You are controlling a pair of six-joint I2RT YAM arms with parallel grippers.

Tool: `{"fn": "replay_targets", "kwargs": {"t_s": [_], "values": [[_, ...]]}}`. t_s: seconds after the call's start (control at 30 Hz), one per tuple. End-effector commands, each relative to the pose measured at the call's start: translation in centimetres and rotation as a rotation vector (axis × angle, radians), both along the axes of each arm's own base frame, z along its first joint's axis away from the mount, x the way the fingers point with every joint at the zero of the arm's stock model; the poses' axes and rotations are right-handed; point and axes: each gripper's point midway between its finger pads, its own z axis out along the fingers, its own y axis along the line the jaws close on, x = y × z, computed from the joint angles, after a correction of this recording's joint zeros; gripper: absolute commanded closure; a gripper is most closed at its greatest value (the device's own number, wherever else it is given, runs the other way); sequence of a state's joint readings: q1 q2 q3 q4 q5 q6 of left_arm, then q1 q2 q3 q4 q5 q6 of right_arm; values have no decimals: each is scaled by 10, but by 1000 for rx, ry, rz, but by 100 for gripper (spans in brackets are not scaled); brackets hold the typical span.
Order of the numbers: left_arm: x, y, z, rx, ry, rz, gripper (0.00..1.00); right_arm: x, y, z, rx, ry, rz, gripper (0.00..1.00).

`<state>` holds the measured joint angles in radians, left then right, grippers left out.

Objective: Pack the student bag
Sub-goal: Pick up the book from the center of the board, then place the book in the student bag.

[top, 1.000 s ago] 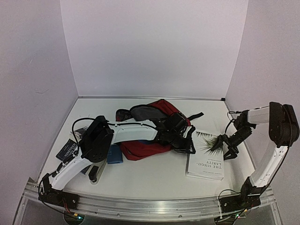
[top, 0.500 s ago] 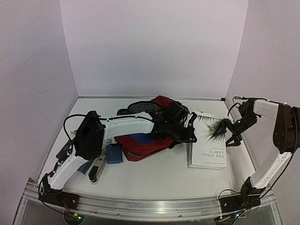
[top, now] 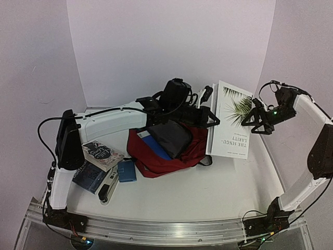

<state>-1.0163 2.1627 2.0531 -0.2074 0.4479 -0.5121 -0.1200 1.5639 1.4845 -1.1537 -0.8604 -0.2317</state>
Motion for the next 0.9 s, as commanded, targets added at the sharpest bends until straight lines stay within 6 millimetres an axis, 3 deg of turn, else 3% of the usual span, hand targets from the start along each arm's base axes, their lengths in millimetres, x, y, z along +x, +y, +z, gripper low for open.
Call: {"fn": "replay_targets", "kwargs": {"t_s": [0.0,0.07,0.23,0.43,0.63,0.87], "values": [[-15,32,64,-135,-92,-130,100,-18,14,42,47,-120,210,2],[-18,48,60,-107,-101,-150,100,-27,20,58,71,-177,304,2],[-49,82,51,27,-182,-267,100,-39,30,83,51,-292,388,2],[-81,111,40,75,-178,-350,100,-70,69,76,-52,-372,637,2],[-114,120,19,194,-203,-432,100,-77,79,71,-90,-389,714,2],[-124,119,20,215,-247,-438,100,-134,126,59,18,-294,878,2]]}}
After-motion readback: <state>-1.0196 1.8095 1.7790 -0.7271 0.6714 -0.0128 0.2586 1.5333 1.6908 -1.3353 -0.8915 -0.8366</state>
